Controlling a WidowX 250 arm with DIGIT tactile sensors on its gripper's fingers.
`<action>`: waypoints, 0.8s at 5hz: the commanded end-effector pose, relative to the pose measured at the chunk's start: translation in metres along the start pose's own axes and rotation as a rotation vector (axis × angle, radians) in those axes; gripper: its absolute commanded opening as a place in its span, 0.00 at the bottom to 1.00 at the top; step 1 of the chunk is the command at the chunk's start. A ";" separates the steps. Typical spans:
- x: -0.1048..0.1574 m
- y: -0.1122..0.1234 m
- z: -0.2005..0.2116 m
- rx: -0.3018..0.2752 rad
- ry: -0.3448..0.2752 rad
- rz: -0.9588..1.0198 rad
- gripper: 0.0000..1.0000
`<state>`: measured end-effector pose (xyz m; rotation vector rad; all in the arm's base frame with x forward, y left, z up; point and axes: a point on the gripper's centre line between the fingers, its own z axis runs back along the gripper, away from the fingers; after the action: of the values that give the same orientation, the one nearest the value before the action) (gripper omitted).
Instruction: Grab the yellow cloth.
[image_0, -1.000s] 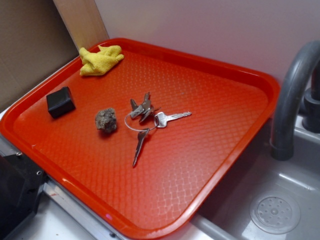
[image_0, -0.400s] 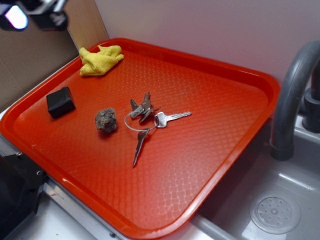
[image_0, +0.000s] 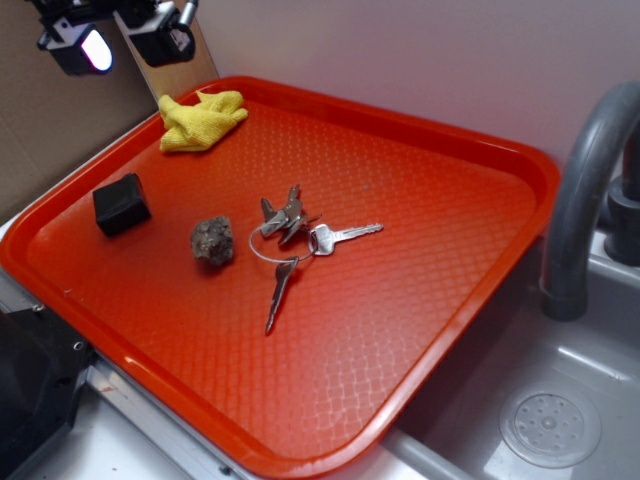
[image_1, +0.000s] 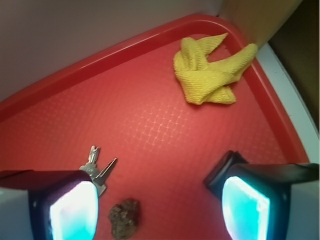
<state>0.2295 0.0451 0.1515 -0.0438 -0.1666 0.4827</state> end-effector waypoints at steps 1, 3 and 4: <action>0.009 0.005 0.011 -0.010 -0.049 0.021 1.00; 0.066 0.026 -0.053 -0.027 -0.189 0.007 1.00; 0.072 0.027 -0.084 -0.003 -0.149 0.018 1.00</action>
<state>0.2873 0.0932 0.0612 -0.0133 -0.2536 0.4914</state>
